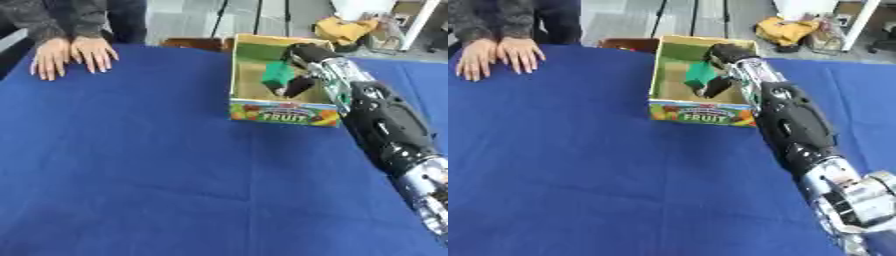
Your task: Pick up objects on the table and place them in the box.
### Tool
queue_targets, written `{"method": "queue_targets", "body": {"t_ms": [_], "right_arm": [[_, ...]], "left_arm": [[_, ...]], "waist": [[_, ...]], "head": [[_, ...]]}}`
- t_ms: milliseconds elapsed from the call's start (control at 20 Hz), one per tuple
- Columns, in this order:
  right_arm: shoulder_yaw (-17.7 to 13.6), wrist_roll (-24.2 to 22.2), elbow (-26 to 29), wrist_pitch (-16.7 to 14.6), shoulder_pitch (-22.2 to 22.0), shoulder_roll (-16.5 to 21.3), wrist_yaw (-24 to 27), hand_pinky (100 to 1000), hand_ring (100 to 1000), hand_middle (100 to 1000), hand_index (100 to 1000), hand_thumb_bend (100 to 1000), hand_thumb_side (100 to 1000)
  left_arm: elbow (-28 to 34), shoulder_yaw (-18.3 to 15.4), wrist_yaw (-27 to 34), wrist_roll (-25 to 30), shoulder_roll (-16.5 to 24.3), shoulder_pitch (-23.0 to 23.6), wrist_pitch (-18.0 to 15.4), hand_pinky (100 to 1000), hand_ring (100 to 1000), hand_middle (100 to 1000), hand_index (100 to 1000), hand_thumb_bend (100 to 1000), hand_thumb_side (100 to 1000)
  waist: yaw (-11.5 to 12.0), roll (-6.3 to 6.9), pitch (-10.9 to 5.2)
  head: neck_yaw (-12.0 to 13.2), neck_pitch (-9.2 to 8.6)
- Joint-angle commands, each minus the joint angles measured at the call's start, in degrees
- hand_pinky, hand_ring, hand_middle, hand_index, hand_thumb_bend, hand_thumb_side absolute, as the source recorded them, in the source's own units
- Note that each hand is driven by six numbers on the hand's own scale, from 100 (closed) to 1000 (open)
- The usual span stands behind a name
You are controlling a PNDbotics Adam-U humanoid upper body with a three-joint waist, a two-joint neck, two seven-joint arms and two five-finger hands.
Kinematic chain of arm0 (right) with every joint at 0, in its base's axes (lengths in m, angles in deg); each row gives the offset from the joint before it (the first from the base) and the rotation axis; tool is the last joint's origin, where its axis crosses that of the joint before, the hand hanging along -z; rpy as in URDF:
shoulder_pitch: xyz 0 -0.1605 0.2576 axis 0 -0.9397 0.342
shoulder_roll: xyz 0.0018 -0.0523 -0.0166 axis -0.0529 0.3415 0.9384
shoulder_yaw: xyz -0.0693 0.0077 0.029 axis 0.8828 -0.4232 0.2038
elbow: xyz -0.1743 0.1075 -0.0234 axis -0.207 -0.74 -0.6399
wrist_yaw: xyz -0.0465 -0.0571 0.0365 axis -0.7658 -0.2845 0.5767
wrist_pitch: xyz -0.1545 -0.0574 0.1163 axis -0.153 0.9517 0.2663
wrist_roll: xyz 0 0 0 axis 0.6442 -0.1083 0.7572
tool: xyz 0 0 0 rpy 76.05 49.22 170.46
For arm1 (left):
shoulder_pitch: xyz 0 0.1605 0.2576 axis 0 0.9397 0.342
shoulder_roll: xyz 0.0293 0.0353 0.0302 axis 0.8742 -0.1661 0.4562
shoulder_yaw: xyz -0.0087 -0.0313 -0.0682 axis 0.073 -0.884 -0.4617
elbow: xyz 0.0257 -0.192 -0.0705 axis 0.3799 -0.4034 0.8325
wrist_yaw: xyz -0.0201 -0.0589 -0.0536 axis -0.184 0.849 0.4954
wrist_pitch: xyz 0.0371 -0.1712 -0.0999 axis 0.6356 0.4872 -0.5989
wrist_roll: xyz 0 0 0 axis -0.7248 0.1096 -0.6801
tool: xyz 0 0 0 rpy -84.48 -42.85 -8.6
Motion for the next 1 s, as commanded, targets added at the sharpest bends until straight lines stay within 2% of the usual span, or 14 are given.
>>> {"method": "queue_targets", "body": {"t_ms": [50, 250, 350, 500, 650, 750, 900, 1000], "right_arm": [[-0.31, 0.32, 2.73, 0.52, 0.87, 1.38, -0.32, 763, 884, 963, 976, 742, 463], [-0.17, 1.70, 4.33, 1.30, 0.45, 1.82, 0.27, 781, 907, 979, 995, 823, 519], [-0.30, 2.99, 5.30, 1.05, 0.09, 2.15, 1.34, 760, 879, 957, 985, 798, 506], [0.18, 5.23, 8.62, -1.24, -1.21, 3.82, 6.09, 709, 803, 886, 948, 715, 448], [1.48, 6.32, 16.12, -3.94, -3.86, 7.36, 14.64, 660, 732, 805, 911, 602, 450], [2.03, 7.49, 23.56, -4.66, -7.25, 10.59, 23.24, 620, 683, 768, 891, 553, 453], [1.52, 10.14, 37.08, -3.29, -14.79, 16.12, 37.20, 588, 640, 735, 873, 513, 459], [0.00, 12.69, 45.25, -1.51, -20.65, 18.60, 45.24, 564, 612, 705, 859, 452, 477]], "left_arm": [[0.93, -0.27, 0.20, 0.05, 0.62, -0.64, -0.12, 674, 897, 742, 745, 580, 718], [0.89, -0.28, 0.15, 0.05, 0.58, -0.58, -0.11, 674, 897, 742, 745, 581, 717], [0.89, -0.37, 0.14, -0.03, 0.58, -0.48, -0.14, 674, 896, 741, 745, 583, 716], [0.84, -0.64, 0.12, -0.27, 0.61, -0.06, -0.19, 674, 896, 741, 745, 584, 715], [0.82, -1.12, 0.04, -0.72, 0.67, 0.44, -0.33, 674, 896, 741, 744, 584, 714], [0.86, -1.40, -0.03, -1.00, 0.55, 0.45, -0.43, 675, 896, 741, 744, 585, 712], [0.87, -1.79, -0.15, -1.39, 0.28, 0.55, -0.53, 675, 896, 741, 744, 586, 711], [0.88, -2.12, -0.22, -1.72, 0.21, 0.71, -0.63, 675, 896, 741, 744, 586, 711]], "waist": [[-0.31, 0.35, -1.31], [-0.91, 0.43, -1.72], [-1.15, 0.50, -1.94], [-2.04, 0.70, -2.39], [-3.86, 0.80, -2.89], [-5.01, 0.70, -2.94], [-6.67, 0.64, -2.91], [-7.75, 0.68, -2.77]], "head": [[0.13, -0.39], [0.18, -0.49], [0.23, -0.40], [0.84, 0.00], [1.80, 0.56], [2.47, 0.65], [3.77, 0.76], [4.68, 0.78]]}}
